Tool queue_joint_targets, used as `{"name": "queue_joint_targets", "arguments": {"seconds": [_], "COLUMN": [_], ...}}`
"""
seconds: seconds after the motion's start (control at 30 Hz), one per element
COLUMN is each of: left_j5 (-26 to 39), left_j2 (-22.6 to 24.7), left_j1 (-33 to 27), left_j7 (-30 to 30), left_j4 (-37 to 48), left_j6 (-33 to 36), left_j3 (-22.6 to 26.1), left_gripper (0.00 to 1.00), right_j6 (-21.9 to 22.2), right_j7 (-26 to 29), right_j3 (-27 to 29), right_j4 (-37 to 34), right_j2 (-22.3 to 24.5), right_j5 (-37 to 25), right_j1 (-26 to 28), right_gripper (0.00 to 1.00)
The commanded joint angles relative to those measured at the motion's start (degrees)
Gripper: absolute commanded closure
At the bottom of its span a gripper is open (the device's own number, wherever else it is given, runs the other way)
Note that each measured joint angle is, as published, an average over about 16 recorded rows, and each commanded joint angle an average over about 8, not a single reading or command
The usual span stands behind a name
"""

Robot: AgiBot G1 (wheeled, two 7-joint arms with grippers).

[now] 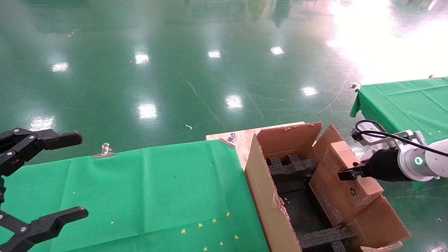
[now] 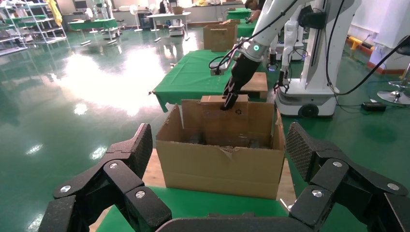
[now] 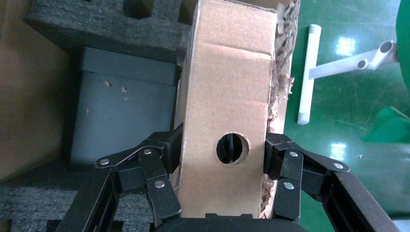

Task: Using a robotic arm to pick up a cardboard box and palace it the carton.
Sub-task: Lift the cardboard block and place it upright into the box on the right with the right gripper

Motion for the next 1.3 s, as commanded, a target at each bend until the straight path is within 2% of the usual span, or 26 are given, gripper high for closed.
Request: {"name": "queue_joint_targets", "arguments": {"seconds": [0.03,0.43,0.93,1.13,1.3], "left_j5": [0.0,0.0,-0.01,-0.01,-0.01], "left_j2": [0.0,0.0,0.0,0.0,-0.01], "left_j1": [0.0,0.0,0.0,0.0,0.0], "left_j7": [0.0,0.0,0.01,0.01,0.01], "left_j4": [0.0,0.0,0.0,0.0,0.0], "left_j6": [0.0,0.0,0.0,0.0,-0.01], "left_j3": [0.0,0.01,0.01,0.01,0.01], "left_gripper": [0.0,0.0,0.0,0.0,0.0], "right_j6": [0.81,3.56,5.99,6.42,6.29], "right_j7": [0.23,0.55,-1.81,-2.8,-2.58], "right_j3": [-0.2,-1.1,-1.63,-1.42,-1.11], "right_j4": [-0.38,-4.0,-9.12,-10.88,-11.24], "right_j2": [-0.1,-2.82,-7.12,-7.94,-7.99], "right_j5": [0.02,1.7,4.92,5.16,3.43], "right_j1": [-0.71,-4.76,-9.72,-9.86,-7.99], "right_gripper": [1.0,1.0,1.0,1.0,1.0]}}
